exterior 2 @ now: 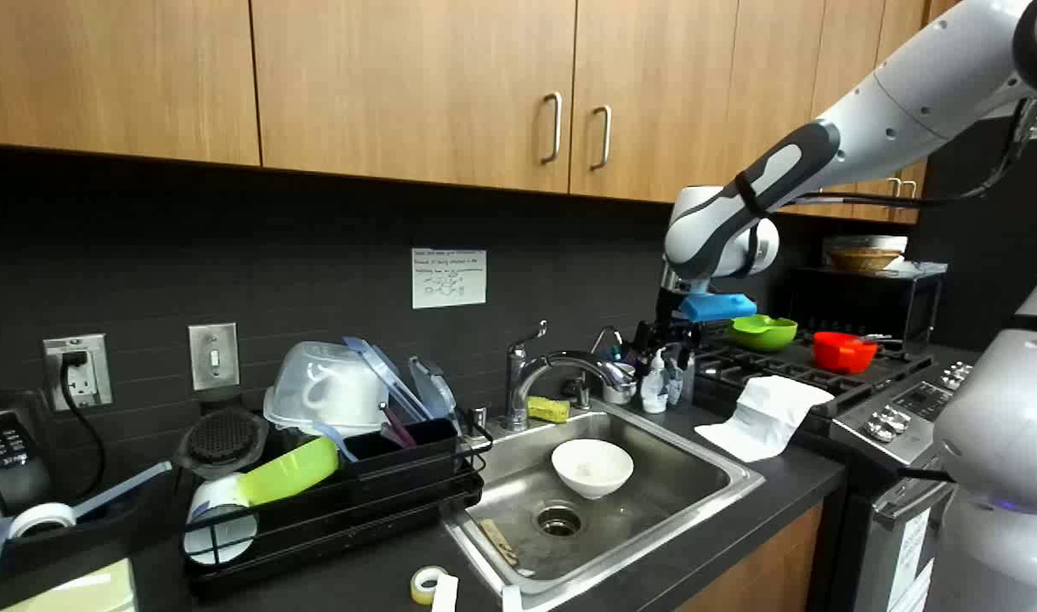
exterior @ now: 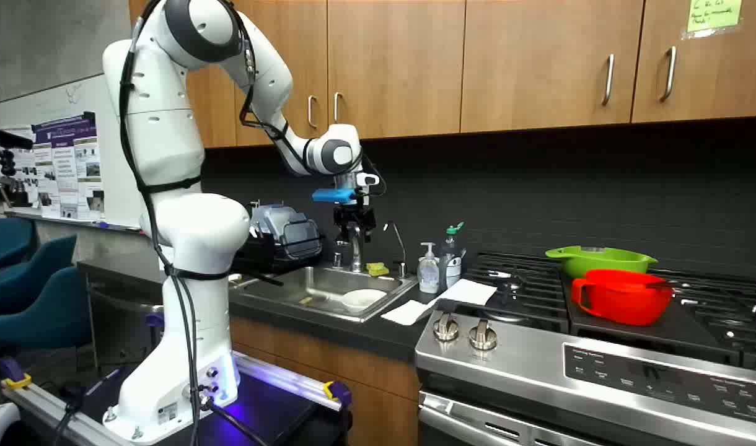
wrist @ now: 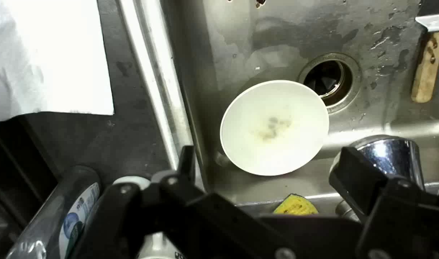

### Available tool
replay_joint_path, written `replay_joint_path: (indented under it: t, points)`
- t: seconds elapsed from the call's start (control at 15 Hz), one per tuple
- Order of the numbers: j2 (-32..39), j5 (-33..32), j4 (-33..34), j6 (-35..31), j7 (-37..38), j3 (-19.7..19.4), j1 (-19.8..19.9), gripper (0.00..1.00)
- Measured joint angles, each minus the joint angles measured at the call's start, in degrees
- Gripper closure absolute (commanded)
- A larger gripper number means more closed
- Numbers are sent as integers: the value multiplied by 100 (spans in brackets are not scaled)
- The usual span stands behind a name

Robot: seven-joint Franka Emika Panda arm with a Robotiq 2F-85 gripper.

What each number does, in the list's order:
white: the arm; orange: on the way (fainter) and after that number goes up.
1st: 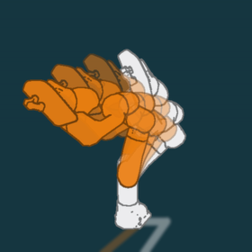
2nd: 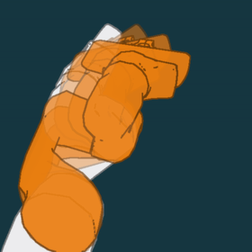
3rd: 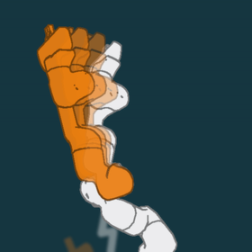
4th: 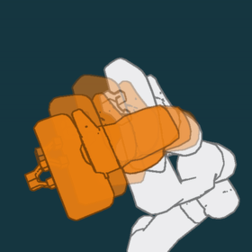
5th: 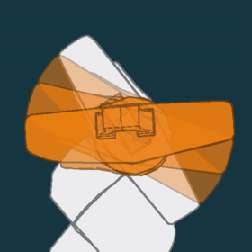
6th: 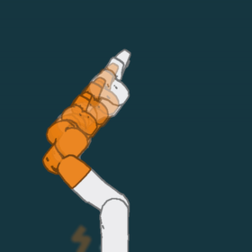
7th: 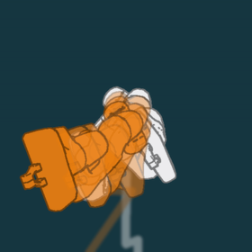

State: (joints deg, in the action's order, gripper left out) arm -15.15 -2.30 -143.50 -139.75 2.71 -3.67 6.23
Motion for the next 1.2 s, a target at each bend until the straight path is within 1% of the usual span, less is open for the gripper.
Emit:
replay_joint_path:
  t: [0.6,1.0,1.2]
  points:
    - [73,25,-76,-51,52,40,-60,0]
    - [61,27,-233,-234,374,40,-42,0]
    - [57,50,-439,-340,625,26,-11,0]
